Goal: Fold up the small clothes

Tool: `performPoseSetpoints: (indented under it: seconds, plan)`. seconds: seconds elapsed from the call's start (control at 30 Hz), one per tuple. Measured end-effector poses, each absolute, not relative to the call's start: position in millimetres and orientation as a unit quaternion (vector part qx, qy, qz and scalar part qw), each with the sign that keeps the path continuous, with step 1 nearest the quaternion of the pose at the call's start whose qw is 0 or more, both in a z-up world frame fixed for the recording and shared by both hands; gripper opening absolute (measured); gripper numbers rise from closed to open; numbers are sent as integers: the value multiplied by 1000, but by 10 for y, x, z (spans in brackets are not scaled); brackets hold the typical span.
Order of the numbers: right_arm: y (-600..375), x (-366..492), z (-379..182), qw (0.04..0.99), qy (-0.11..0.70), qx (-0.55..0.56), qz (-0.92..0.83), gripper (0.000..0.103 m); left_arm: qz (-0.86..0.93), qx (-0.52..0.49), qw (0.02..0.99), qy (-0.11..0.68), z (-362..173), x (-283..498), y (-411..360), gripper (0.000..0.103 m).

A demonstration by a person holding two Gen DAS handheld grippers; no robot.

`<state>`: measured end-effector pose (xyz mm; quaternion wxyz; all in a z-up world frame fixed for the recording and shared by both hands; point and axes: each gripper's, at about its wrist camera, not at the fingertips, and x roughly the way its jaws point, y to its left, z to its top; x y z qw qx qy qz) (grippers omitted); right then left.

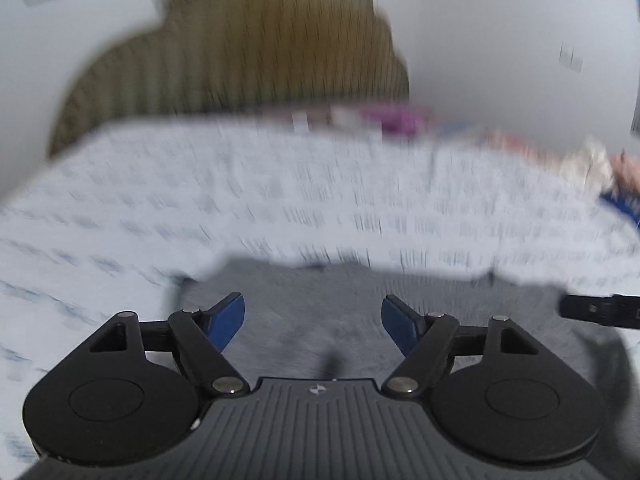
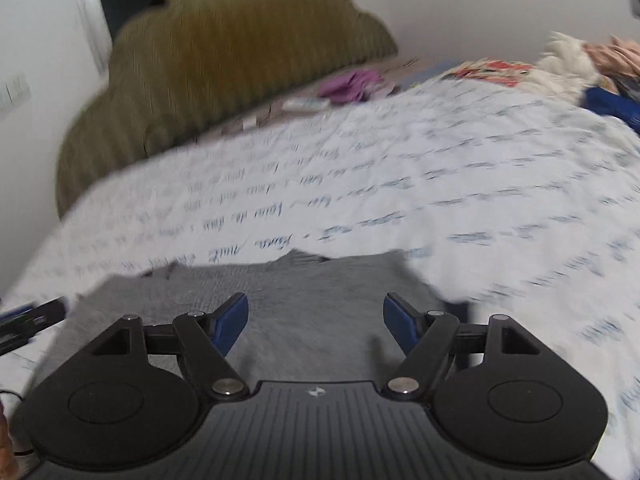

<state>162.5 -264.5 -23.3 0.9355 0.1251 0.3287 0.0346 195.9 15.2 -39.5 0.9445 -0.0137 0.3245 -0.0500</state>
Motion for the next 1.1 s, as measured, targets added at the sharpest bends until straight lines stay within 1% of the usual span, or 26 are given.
performPoseSetpoints:
  seconds: [0.03,0.07,0.1,0.17,0.2,0.33,0.4,0.6,0.8,1.1]
  plan:
    - [-2573,1739,-303,931,345,118,36,74,-43,-10,933,358,-526,2076,111,75]
    - [-2538,1841,-390,924,362,119,32,74,-35,-13,923,382,-633,2126,106,75]
    - [-2496,1903,-478,918,377,121,25,74,-35,-15,922,386,-703,2146,110,80]
    - [-2510,1935,-658,914,389,114,15,74,-41,-12,926,374,-738,2088,140,83]
    - [-2523,1876,-683,921,374,109,18,74,-44,-13,927,373,-736,2062,161,83]
    - [-2536,1764,-638,922,370,110,19,75,-40,-13,929,368,-702,1990,191,83]
    - [-2554,1733,-607,920,374,116,19,75,-43,-8,930,364,-697,1922,173,88]
    - [-2500,1669,-583,924,371,96,12,76,-44,13,934,353,-679,1714,94,94]
    - [-2424,1479,-588,930,361,64,5,76,-50,35,936,346,-686,1536,73,94]
    - [-2346,1266,-584,932,359,45,0,78,-60,30,938,341,-701,1269,149,95]
